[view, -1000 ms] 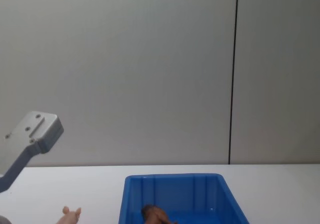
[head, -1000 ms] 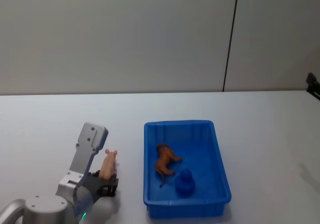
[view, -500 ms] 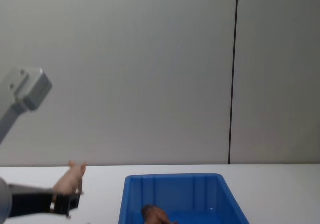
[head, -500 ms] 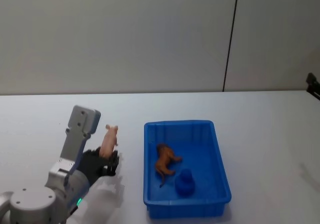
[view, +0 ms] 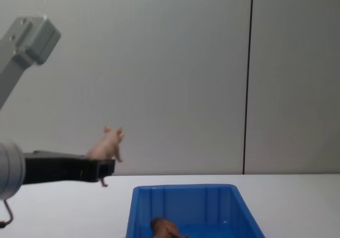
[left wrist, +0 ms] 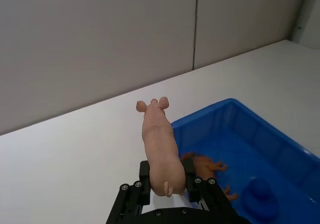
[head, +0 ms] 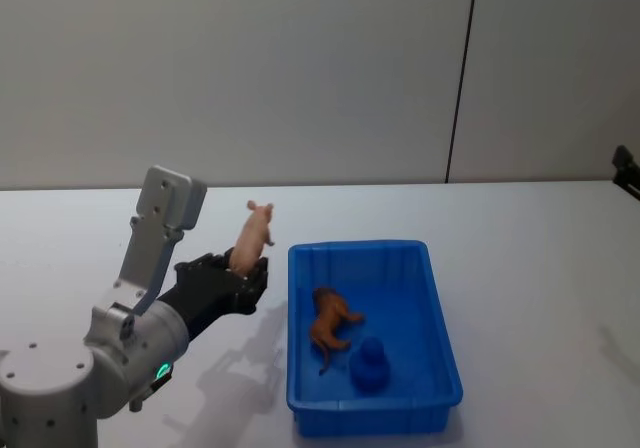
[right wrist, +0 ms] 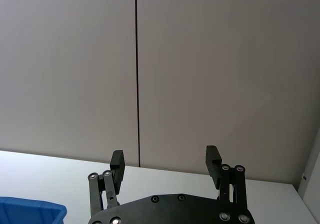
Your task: Pick up the two dolls from the table and place them into the box.
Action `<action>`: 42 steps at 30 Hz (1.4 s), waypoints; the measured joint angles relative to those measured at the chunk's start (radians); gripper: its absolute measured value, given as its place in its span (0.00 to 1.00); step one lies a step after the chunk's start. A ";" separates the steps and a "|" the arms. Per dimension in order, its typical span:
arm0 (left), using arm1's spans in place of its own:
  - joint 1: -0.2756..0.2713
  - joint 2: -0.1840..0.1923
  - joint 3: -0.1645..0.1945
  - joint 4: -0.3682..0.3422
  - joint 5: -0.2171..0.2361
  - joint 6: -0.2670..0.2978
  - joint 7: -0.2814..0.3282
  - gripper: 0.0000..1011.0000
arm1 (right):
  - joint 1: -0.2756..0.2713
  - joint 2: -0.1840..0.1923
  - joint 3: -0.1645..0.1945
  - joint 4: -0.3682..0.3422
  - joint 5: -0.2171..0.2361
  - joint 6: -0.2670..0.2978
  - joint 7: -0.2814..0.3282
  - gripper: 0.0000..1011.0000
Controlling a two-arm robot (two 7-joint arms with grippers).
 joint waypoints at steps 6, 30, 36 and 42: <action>-0.022 0.000 0.000 -0.007 -0.008 0.021 -0.089 0.39 | 0.000 0.000 0.000 0.000 0.000 0.000 0.000 0.99; -0.177 -0.086 0.075 0.127 0.088 0.207 -0.397 0.51 | 0.000 0.000 0.000 0.000 0.000 0.000 0.000 0.99; -0.196 -0.100 0.085 0.149 0.106 0.221 -0.421 0.67 | 0.000 0.000 0.000 0.000 0.000 0.000 0.000 0.99; -0.209 -0.108 0.092 0.165 0.117 0.230 -0.437 0.82 | 0.000 0.000 0.000 0.000 0.000 0.000 0.000 0.99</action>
